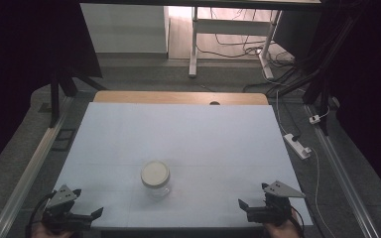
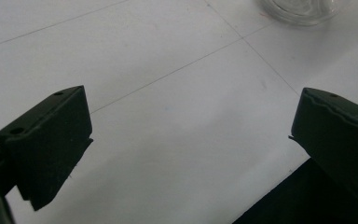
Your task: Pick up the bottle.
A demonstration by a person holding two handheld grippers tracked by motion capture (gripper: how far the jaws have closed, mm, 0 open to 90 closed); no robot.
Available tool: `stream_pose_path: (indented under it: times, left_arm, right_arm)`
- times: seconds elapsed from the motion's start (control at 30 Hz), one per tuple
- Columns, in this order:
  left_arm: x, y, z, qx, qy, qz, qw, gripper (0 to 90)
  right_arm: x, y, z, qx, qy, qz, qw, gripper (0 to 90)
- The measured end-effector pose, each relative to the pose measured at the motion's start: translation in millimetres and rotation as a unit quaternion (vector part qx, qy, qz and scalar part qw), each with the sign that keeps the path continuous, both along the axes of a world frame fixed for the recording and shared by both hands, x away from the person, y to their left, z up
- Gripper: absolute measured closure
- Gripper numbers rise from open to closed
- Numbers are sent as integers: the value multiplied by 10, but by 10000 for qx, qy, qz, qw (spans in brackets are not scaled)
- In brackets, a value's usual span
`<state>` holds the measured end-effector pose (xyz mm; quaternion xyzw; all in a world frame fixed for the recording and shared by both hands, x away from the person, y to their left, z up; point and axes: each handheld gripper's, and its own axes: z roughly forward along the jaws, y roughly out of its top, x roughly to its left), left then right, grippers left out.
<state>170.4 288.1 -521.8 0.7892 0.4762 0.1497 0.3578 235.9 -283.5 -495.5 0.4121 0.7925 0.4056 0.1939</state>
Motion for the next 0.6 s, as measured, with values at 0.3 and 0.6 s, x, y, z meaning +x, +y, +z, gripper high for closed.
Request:
stream_pose_path:
  times: [0.3, 0.6]
  left_arm:
    - [14, -1, 0, -35, 46, -20, 10000, 0]
    - [32, -15, -4, -91, 138, -145, 9998, 0]
  right_arm:
    - [16, -21, -3, 86, 79, -33, 9999, 0]
    - [16, -14, -6, 69, 70, 45, 9999, 0]
